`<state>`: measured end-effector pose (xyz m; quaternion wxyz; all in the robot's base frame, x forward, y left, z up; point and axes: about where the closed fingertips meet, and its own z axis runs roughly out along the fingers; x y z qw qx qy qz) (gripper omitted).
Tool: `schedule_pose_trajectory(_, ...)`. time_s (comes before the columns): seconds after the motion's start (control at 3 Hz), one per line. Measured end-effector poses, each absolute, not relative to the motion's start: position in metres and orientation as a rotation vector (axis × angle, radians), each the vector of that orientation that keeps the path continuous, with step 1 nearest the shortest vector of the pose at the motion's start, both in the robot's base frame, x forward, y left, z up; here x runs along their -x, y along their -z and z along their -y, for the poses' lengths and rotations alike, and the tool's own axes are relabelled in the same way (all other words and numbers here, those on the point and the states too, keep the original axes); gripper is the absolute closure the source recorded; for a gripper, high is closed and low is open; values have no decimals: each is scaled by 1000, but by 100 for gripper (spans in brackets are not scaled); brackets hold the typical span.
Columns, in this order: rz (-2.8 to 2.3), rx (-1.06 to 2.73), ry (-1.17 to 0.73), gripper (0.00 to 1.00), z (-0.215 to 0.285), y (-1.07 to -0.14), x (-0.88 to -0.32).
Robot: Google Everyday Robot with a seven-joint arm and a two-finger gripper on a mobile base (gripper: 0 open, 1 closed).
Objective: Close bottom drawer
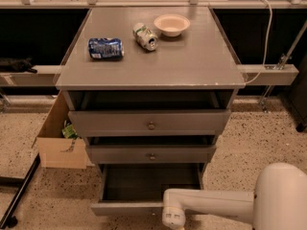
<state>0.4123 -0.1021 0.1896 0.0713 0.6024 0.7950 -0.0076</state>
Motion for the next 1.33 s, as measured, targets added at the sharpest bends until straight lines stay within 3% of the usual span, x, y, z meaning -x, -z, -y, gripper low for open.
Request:
schedule_pose_trajectory(0.33, -2402, -1811, 25, 0, 102, -189, -412)
schedule_pose_trajectory(0.67, -2402, -1811, 25, 18, 102, -189, -412)
schedule_pose_trajectory(1.0, -2402, -1811, 25, 49, 102, -189, -412)
schedule_pose_trajectory(1.33, -2402, -1811, 25, 72, 102, -189, -412)
